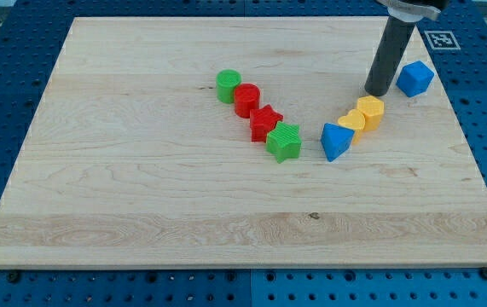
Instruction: Move the blue cube towards yellow hexagon
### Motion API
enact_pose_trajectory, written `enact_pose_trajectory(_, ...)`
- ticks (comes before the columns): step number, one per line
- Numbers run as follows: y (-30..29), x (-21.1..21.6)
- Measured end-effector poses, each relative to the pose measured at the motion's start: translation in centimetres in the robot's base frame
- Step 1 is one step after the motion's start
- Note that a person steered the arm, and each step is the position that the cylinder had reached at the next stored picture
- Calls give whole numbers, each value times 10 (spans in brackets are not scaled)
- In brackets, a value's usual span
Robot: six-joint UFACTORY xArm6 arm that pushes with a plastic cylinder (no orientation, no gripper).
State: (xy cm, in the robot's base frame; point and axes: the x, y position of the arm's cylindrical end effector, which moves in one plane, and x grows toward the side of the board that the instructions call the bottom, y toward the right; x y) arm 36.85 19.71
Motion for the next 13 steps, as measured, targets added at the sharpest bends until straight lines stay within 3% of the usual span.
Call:
enact_pose_trajectory(3,86,51)
enact_pose_trajectory(5,141,19)
enact_pose_trajectory(7,137,-31)
enact_pose_trajectory(13,67,-24)
